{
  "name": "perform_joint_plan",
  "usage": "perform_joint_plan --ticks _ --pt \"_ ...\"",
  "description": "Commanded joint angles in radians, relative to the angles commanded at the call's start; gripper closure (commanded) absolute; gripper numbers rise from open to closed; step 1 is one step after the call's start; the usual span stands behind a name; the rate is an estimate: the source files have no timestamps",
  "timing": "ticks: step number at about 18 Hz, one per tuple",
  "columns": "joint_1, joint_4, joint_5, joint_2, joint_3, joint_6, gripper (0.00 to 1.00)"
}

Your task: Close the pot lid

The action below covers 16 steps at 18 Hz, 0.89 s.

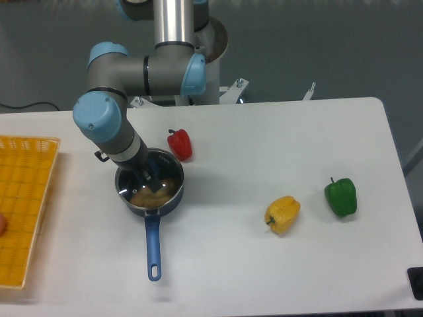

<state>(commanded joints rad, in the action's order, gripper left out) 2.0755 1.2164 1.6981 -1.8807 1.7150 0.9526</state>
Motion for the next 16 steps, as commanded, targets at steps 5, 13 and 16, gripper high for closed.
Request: perform_joint_plan --ticks 5,13,16 --pt "0.012 0.009 -0.014 0.003 -0.035 -0.002 0.0" --pt "0.156 0.008 -0.043 0.011 -0.126 0.158 0.0" --pt "0.254 0.006 -0.046 0.018 -0.126 0.267 0.0"
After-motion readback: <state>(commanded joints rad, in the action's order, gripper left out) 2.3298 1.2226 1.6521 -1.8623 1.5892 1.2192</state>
